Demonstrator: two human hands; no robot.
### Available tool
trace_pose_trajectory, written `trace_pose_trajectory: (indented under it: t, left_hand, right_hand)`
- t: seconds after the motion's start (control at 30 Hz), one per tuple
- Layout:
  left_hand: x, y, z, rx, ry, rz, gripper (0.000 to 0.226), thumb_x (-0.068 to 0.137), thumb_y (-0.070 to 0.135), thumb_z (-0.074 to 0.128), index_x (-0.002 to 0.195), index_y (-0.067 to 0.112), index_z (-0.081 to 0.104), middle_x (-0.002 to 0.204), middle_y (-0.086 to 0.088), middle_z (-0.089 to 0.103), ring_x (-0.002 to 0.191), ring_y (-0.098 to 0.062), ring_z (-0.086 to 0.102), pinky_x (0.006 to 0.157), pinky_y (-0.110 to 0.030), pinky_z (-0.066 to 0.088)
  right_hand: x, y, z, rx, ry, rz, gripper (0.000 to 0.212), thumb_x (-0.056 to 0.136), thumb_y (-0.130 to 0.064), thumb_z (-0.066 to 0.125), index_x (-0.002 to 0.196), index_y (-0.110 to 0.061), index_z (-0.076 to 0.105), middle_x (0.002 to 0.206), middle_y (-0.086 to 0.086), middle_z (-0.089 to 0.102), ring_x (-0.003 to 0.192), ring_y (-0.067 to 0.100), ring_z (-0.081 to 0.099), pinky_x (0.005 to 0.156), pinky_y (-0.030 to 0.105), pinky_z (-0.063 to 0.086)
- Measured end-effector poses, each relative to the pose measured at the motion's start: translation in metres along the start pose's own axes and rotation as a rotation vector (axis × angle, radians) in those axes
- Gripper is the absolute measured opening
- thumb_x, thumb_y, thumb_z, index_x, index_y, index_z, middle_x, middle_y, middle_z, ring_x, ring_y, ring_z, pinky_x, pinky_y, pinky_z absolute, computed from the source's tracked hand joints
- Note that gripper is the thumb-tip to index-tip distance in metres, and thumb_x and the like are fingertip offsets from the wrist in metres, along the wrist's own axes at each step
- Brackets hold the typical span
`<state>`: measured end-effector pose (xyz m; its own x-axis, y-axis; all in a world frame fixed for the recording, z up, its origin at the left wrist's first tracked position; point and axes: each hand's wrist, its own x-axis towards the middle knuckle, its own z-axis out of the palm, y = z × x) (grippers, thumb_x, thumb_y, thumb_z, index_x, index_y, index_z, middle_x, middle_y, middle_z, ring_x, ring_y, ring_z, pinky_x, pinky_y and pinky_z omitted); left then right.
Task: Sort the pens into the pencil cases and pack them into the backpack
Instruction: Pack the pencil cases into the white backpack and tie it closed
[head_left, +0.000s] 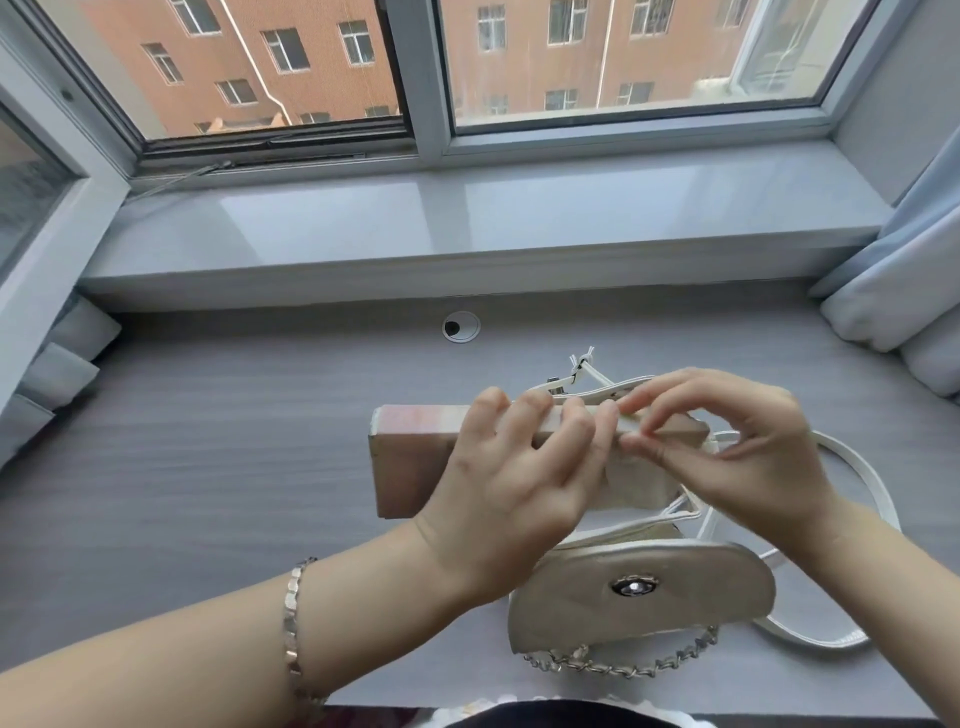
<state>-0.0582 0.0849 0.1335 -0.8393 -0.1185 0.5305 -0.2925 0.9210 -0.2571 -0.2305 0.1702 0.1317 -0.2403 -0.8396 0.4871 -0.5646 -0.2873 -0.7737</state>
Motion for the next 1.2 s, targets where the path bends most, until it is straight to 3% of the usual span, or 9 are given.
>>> trace_pose_trajectory:
  t: [0.1, 0.23, 0.4, 0.53, 0.63, 0.83, 0.97, 1.07, 1.2]
  left_hand:
    - [0.005, -0.001, 0.007, -0.137, -0.168, -0.086, 0.064, 0.065, 0.040, 0.060, 0.118, 0.003, 0.062, 0.094, -0.007, 0.068, 0.076, -0.030, 0.064, 0.065, -0.033, 0.051]
    - [0.013, 0.003, 0.012, -0.343, -0.487, -0.216, 0.088, 0.057, 0.071, 0.042, 0.116, 0.007, 0.059, 0.094, -0.002, 0.065, 0.079, -0.025, 0.065, 0.064, -0.031, 0.054]
    - [0.023, -0.002, 0.014, -0.470, -0.643, -0.371, 0.075, 0.057, 0.071, 0.047, 0.108, 0.017, 0.053, 0.111, 0.002, 0.063, 0.100, -0.024, 0.060, 0.079, -0.034, 0.050]
    - [0.033, -0.013, 0.003, -0.557, -0.785, -0.381, 0.037, 0.066, 0.062, 0.063, 0.079, 0.030, 0.050, 0.092, 0.006, 0.060, 0.086, -0.020, 0.058, 0.059, -0.029, 0.039]
    - [0.037, -0.013, -0.001, -0.574, -0.888, -0.394, 0.034, 0.065, 0.053, 0.066, 0.063, 0.029, 0.042, 0.082, 0.007, 0.056, 0.075, -0.018, 0.056, 0.051, -0.024, 0.037]
    - [0.053, -0.007, 0.014, -0.652, -0.919, -0.418, 0.040, 0.064, 0.043, 0.072, 0.082, 0.012, 0.055, 0.079, -0.003, 0.060, 0.070, -0.021, 0.053, 0.052, -0.028, 0.038]
    - [0.056, -0.022, 0.015, -0.791, -0.969, -0.528, 0.057, 0.064, 0.047, 0.077, 0.101, 0.017, 0.045, 0.098, 0.004, 0.060, 0.087, -0.017, 0.056, 0.073, -0.031, 0.048]
    - [0.055, -0.027, 0.014, -0.814, -1.013, -0.542, 0.062, 0.065, 0.049, 0.076, 0.106, 0.021, 0.041, 0.104, 0.005, 0.059, 0.095, -0.018, 0.057, 0.086, -0.039, 0.050]
    - [0.052, -0.046, -0.003, -0.656, -1.177, -0.473, 0.076, 0.061, 0.063, 0.073, 0.120, 0.026, 0.044, 0.112, 0.009, 0.056, 0.101, -0.017, 0.056, 0.089, -0.035, 0.048]
  right_hand:
    - [0.009, 0.007, -0.008, 0.012, -0.189, 0.161, 0.028, 0.071, -0.050, 0.069, 0.095, -0.041, 0.061, 0.093, -0.015, 0.069, 0.083, 0.003, 0.063, 0.080, 0.009, 0.045]
    - [0.018, 0.016, -0.011, -0.094, -0.509, 0.374, 0.040, 0.079, -0.017, 0.071, 0.098, -0.048, 0.054, 0.096, -0.008, 0.069, 0.095, -0.002, 0.059, 0.081, 0.004, 0.043]
    - [0.026, 0.020, -0.001, -0.280, -0.503, 0.397, 0.016, 0.085, -0.022, 0.063, 0.100, -0.025, 0.068, 0.105, -0.006, 0.070, 0.097, 0.006, 0.061, 0.088, 0.021, 0.043]
    - [0.026, 0.012, 0.010, -0.377, -0.522, 0.340, 0.018, 0.090, -0.023, 0.056, 0.102, -0.019, 0.069, 0.106, -0.003, 0.068, 0.100, 0.008, 0.056, 0.084, 0.014, 0.037]
    - [0.015, 0.009, 0.020, -0.430, -0.636, 0.252, 0.037, 0.089, -0.031, 0.041, 0.113, -0.016, 0.065, 0.118, 0.001, 0.063, 0.113, 0.014, 0.053, 0.097, 0.026, 0.040]
    - [0.023, 0.000, 0.006, -0.373, -0.945, 0.409, 0.048, 0.067, -0.037, 0.043, 0.110, -0.017, 0.051, 0.110, 0.000, 0.053, 0.104, 0.017, 0.050, 0.091, 0.037, 0.044]
    - [0.028, 0.010, 0.005, -0.423, -1.049, 0.391, 0.068, 0.078, -0.046, 0.063, 0.135, -0.025, 0.032, 0.133, -0.009, 0.041, 0.124, 0.010, 0.039, 0.102, 0.030, 0.036]
    - [0.024, 0.024, 0.018, -0.614, -1.040, 0.326, 0.075, 0.079, -0.049, 0.061, 0.141, -0.028, 0.024, 0.138, -0.003, 0.034, 0.127, 0.026, 0.036, 0.104, 0.040, 0.034]
    - [0.026, 0.025, 0.018, -0.480, -0.947, 0.397, 0.084, 0.073, -0.048, 0.069, 0.143, -0.032, 0.024, 0.145, -0.009, 0.030, 0.136, 0.013, 0.026, 0.111, 0.038, 0.029]
